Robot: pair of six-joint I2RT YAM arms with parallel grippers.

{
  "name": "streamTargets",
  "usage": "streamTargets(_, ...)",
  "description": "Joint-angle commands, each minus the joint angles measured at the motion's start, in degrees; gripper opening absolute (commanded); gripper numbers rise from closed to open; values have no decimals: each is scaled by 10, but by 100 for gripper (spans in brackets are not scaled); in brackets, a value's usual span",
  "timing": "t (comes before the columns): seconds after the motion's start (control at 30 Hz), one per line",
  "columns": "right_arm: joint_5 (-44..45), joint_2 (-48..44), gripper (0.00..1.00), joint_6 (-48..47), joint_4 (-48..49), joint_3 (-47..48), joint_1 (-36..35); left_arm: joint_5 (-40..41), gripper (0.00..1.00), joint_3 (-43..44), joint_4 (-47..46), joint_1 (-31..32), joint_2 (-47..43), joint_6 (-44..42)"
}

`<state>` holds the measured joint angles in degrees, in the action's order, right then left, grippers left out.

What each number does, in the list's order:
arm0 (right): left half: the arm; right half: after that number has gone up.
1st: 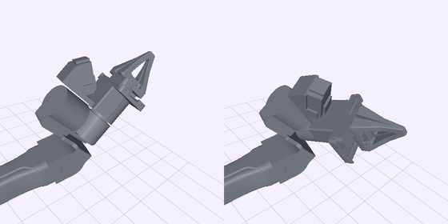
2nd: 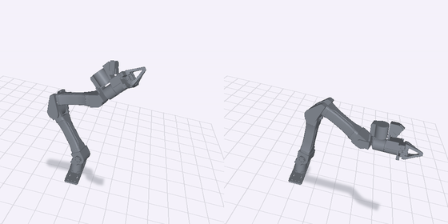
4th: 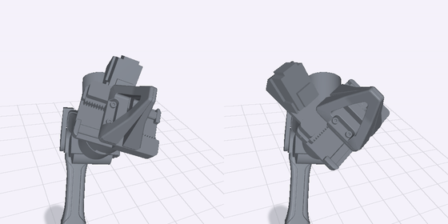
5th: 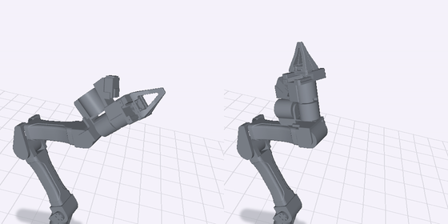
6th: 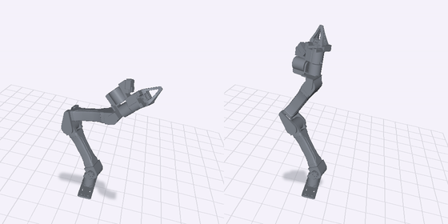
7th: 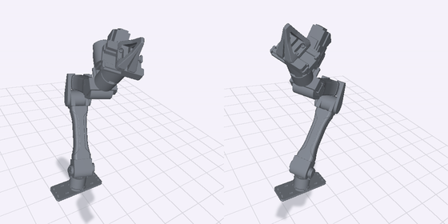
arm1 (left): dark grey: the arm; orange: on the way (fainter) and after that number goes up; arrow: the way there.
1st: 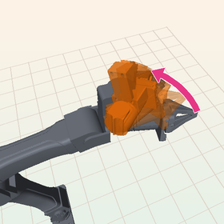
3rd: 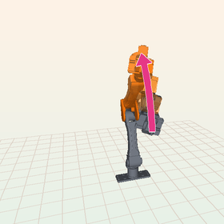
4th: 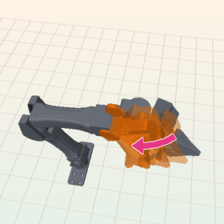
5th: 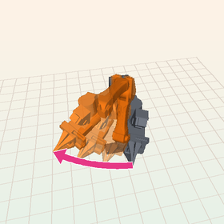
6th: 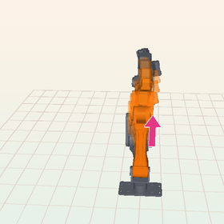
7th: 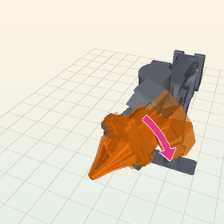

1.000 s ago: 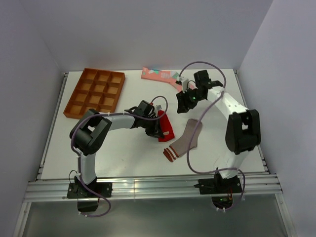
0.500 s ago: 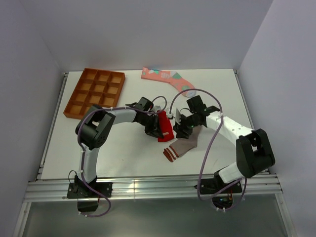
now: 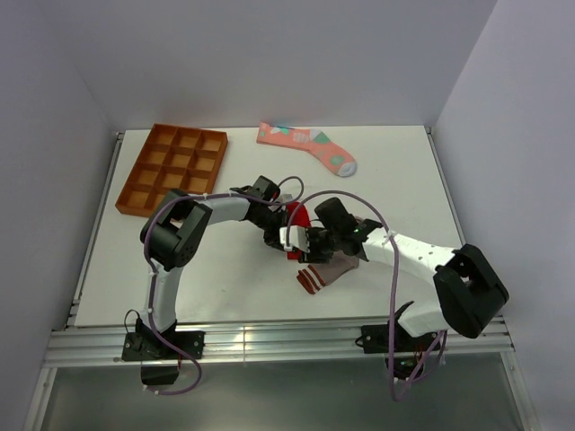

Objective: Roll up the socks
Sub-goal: Roll the sock at the center of the board.

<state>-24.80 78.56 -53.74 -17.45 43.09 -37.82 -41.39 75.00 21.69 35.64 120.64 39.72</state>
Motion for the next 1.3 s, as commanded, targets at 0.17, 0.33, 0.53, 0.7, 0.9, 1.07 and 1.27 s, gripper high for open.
streamTargets(0.17,60,36,54,-26,67,-6,-33,63,0,-12,49,1,36,-21)
streamTargets(0.33,68,49,53,-31,71,-6,-37,64,0,-13,49,-2,34,-23)
streamTargets(0.53,88,88,50,-37,61,6,-37,65,0,-14,49,-7,30,-24)
streamTargets(0.7,88,92,41,-26,50,16,-37,62,1,-16,42,-13,26,-14)
streamTargets(0.9,34,107,16,-13,-19,68,-3,62,8,-31,7,-18,5,22)
streamTargets(1.07,-59,168,12,-22,-168,181,54,57,13,-76,-69,-24,-37,83)
streamTargets(1.27,-132,269,12,-48,-331,306,114,86,20,-143,-203,-25,-99,191)
